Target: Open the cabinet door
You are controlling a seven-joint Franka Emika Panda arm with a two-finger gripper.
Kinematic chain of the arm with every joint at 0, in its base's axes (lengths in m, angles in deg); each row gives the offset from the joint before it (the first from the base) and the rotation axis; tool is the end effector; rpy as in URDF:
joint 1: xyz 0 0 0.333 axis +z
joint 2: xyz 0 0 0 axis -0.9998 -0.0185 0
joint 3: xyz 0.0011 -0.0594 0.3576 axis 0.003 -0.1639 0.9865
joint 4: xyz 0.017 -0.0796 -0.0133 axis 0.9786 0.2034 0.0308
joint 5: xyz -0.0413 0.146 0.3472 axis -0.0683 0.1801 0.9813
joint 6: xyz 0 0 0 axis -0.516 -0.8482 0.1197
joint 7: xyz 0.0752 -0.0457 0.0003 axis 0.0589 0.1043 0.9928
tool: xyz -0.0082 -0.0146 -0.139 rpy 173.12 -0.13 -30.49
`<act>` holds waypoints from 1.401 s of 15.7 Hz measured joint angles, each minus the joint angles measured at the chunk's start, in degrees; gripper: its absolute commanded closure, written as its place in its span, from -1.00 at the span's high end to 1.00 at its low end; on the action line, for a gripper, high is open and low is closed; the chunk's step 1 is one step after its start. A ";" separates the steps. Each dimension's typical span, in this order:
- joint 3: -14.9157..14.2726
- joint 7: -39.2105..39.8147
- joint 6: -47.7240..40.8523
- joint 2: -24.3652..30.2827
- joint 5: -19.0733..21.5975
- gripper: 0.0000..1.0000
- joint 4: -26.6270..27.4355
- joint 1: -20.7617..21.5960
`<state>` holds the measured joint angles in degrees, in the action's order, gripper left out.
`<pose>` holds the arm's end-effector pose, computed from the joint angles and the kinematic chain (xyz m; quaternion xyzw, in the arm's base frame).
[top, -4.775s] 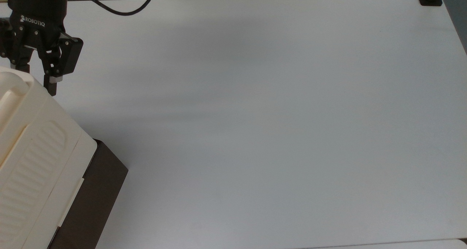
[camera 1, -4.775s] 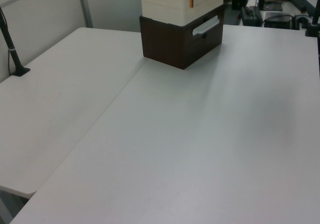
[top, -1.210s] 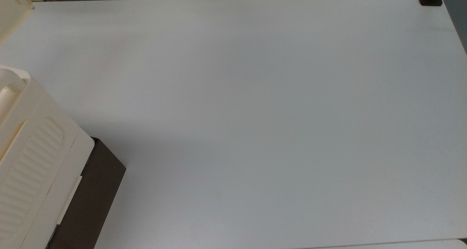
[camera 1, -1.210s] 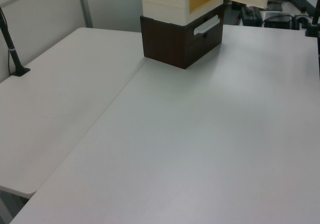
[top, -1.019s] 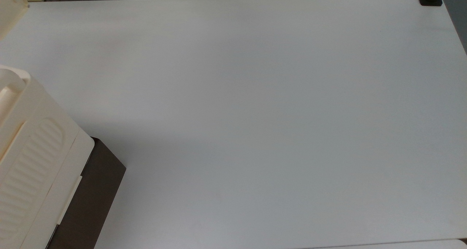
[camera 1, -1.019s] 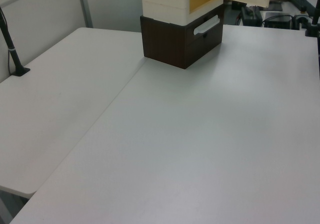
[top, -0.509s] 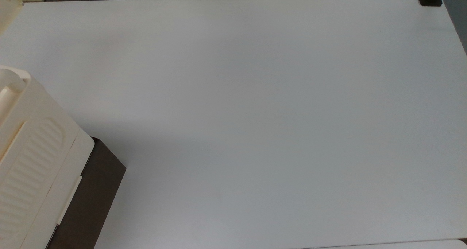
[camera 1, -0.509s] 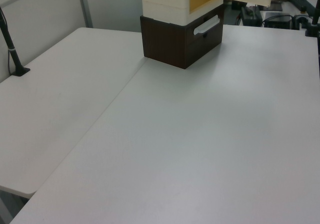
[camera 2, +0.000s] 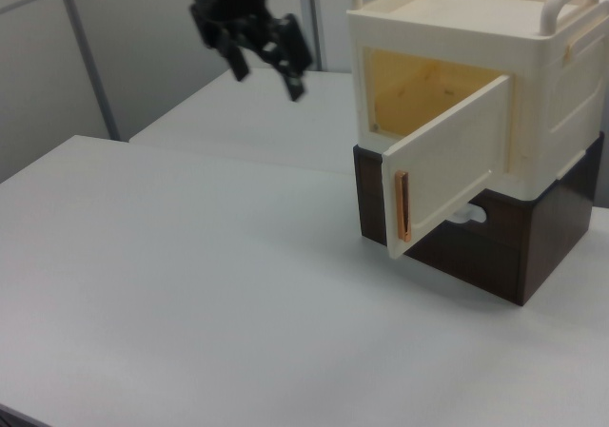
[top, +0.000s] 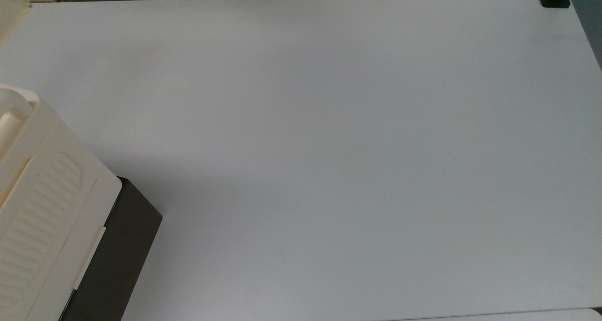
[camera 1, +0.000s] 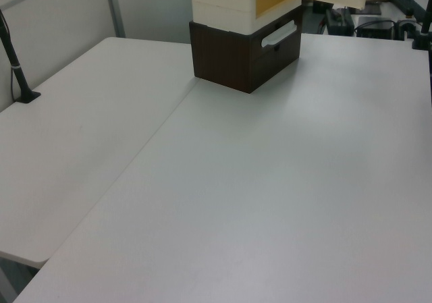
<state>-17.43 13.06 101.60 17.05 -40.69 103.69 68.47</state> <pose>0.4479 -0.2174 0.7668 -0.9805 0.1084 -0.1636 0.0114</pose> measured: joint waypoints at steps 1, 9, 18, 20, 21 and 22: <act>0.06 -2.76 -0.37 -0.13 -0.02 1.00 0.17 3.01; -0.43 -15.56 -0.46 -3.98 -2.09 1.00 3.83 22.59; -2.21 -14.71 3.36 -7.80 -5.11 1.00 7.41 28.72; -2.23 -12.10 3.36 -7.78 -5.70 1.00 7.41 27.69; -2.23 -11.77 3.36 -7.76 -5.75 1.00 7.41 27.31; -2.24 -11.68 3.36 -7.73 -5.75 1.00 7.41 27.00</act>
<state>-19.67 1.38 104.95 9.32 -46.44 111.10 95.47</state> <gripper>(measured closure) 0.000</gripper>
